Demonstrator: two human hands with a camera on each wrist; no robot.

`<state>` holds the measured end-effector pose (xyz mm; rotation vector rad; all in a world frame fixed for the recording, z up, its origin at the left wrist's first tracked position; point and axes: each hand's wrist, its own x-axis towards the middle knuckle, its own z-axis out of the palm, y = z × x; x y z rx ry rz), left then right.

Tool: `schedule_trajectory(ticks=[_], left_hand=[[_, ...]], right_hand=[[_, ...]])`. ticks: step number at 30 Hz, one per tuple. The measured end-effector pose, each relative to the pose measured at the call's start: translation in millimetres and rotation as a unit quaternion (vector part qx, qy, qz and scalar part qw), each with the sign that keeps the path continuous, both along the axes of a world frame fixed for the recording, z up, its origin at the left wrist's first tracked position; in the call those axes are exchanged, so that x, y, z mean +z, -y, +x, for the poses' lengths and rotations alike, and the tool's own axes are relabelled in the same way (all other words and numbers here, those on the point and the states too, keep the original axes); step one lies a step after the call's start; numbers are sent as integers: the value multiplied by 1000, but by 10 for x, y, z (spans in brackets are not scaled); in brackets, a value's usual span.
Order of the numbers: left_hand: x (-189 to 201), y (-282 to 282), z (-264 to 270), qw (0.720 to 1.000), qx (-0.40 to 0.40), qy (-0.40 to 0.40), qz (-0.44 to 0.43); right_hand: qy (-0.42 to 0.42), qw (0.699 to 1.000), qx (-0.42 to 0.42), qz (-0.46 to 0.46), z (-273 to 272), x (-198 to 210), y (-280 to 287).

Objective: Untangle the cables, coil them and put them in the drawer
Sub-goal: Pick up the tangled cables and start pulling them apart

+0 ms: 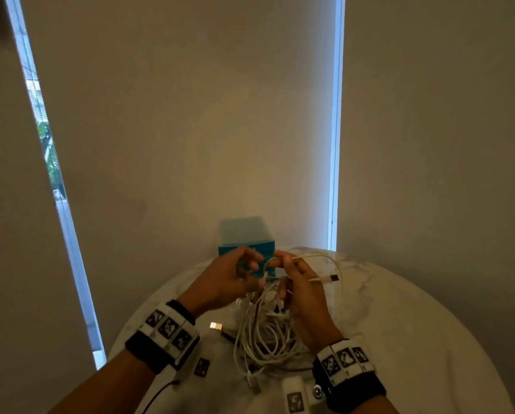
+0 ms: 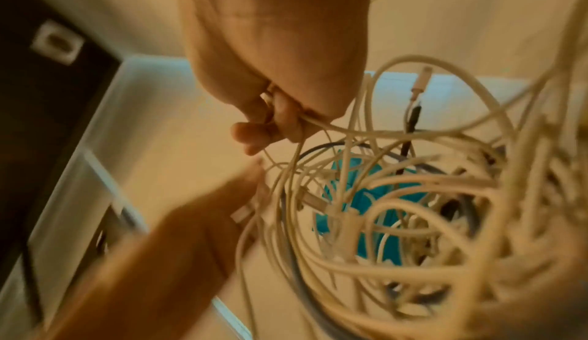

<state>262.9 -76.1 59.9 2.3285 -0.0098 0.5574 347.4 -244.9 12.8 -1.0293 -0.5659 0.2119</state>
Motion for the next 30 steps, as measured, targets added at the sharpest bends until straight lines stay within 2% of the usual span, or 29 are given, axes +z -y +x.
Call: schedule_trajectory(ticks=[4, 7, 11, 14, 17, 21, 25, 28, 30], left_hand=[[-201, -100, 112, 999, 18, 5, 29], [-95, -92, 163, 998, 39, 49, 14], [148, -104, 112, 991, 52, 116, 36], [347, -218, -53, 990, 50, 132, -29], [495, -502, -267, 979, 96, 134, -119], [614, -1161, -616, 944, 164, 161, -237], [708, -1909, -1062, 887, 208, 197, -363], [717, -2348, -1464, 837, 210, 239, -445], [695, -2542, -1702, 818, 213, 264, -464]], right_hand=[[-70, 989, 93, 87, 87, 102, 154], [-71, 989, 94, 89, 159, 110, 225], [-64, 996, 57, 29, 163, 95, 272], [-62, 996, 66, -27, 182, 155, 342], [15, 993, 11, -118, 277, 333, 434], [83, 971, -135, -181, 470, 866, 608], [104, 963, -167, -183, 593, 1403, 652], [132, 957, -183, -180, 536, 1627, 508], [138, 965, -159, -156, 444, 1701, 366]])
